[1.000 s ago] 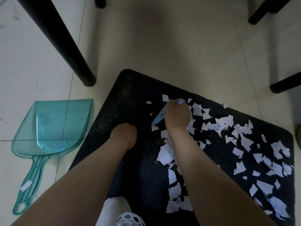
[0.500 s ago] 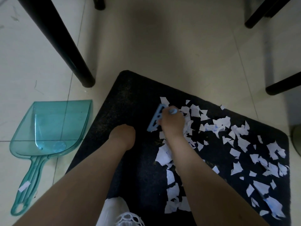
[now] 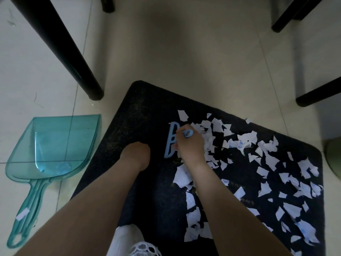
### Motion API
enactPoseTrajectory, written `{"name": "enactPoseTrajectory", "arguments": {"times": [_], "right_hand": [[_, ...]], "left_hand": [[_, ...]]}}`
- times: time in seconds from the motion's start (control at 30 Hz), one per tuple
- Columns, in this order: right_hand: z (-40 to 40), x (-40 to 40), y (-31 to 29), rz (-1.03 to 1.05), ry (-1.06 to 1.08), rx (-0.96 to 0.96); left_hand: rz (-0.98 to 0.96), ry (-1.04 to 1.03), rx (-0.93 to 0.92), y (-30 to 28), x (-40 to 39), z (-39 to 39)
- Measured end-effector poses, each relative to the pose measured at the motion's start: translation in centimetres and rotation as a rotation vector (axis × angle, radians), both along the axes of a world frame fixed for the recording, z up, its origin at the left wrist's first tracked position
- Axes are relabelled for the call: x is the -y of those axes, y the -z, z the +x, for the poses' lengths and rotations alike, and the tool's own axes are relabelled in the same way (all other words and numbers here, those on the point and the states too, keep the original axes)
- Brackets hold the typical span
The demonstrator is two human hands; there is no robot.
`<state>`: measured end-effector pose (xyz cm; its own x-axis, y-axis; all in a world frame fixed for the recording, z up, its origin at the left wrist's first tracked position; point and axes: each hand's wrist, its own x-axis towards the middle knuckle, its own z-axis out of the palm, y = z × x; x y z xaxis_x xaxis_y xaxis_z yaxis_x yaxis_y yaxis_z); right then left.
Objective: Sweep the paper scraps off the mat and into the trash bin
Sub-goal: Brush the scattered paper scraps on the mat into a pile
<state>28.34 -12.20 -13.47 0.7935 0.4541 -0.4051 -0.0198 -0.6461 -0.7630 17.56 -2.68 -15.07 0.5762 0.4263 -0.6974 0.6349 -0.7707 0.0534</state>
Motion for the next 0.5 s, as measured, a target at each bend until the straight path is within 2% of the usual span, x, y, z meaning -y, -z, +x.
{"name": "enactPoseTrajectory", "arguments": {"times": [0.13,0.23,0.37,0.5], "right_hand": [[1.5,1.9,-0.8,-0.092,0.115,0.144],[1.8,2.4,-2.4,0.03,0.225,0.158],[1.8,-0.1,-3.5,0.292,0.272,0.034],[2.1,-3.8,-1.7,0.335,0.212,-0.179]], "left_hand": [[-0.002,-0.008,0.016,-0.3,-0.1,0.0],[0.0,-0.012,0.009,-0.3,0.0,0.4],[0.03,-0.021,0.037,0.1,0.6,1.3],[-0.047,0.017,0.079,1.2,1.2,2.4]]}}
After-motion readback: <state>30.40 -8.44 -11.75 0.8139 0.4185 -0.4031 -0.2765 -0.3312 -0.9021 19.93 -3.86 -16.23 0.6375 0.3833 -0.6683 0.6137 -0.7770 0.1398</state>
